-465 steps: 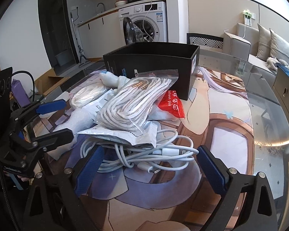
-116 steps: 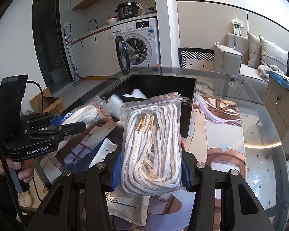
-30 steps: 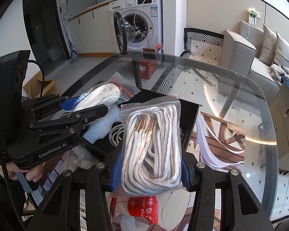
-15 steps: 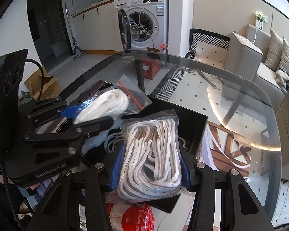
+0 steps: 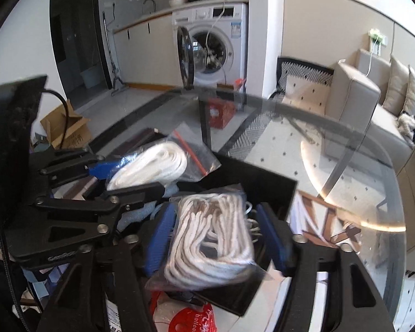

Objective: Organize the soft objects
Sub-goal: 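Open both tools to drop the bagged rope and cables into the box, then move both tools back toward the white printed sachets on the table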

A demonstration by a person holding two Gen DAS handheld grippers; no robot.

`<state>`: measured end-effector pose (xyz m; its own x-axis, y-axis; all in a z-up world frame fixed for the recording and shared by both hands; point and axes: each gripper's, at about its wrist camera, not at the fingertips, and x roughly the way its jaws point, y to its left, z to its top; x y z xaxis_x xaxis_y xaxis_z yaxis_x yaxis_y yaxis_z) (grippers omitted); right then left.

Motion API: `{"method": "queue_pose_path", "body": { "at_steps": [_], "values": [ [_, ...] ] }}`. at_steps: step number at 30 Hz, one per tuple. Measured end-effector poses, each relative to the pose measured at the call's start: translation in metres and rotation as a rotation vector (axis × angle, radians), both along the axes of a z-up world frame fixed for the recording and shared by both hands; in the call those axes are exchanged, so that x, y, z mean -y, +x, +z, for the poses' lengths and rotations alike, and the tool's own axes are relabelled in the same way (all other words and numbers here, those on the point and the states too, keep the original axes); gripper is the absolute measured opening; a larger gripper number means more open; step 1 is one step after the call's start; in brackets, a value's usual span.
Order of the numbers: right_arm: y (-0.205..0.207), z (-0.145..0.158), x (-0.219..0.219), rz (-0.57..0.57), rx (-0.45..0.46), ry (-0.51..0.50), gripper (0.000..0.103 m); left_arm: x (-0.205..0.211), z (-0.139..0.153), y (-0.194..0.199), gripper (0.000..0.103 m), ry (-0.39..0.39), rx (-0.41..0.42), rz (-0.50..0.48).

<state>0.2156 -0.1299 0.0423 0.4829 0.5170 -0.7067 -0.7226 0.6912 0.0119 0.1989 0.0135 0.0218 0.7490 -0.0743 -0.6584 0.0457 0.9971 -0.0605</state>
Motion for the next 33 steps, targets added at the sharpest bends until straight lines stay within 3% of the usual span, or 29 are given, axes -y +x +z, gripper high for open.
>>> {"method": "queue_pose_path", "body": {
  "at_steps": [4,6,10,12,14,21,33],
  "values": [
    [-0.011,0.014,0.017,-0.033,0.054,0.044,0.096,0.000,0.002,-0.003,0.044,-0.008,-0.010,-0.016],
    [-0.017,0.019,0.025,-0.050,0.063,0.060,0.101,0.002,0.005,-0.008,0.060,0.004,0.002,-0.015],
    [-0.027,0.023,0.041,-0.080,0.059,0.076,0.102,0.004,0.013,-0.018,0.066,0.015,0.022,0.001],
    [-0.032,0.023,0.050,-0.086,0.041,0.099,0.102,0.003,0.015,-0.023,0.085,0.020,0.032,0.013],
    [-0.038,0.022,0.057,-0.094,0.032,0.116,0.102,0.002,0.018,-0.030,0.093,0.024,0.049,0.036],
    [-0.062,0.019,0.079,-0.113,0.016,0.158,0.102,0.000,0.023,-0.048,0.103,0.038,0.065,0.055],
    [-0.093,0.009,0.088,-0.097,0.008,0.179,0.103,0.005,0.027,-0.083,0.103,0.047,0.096,0.061]
  ]
}}
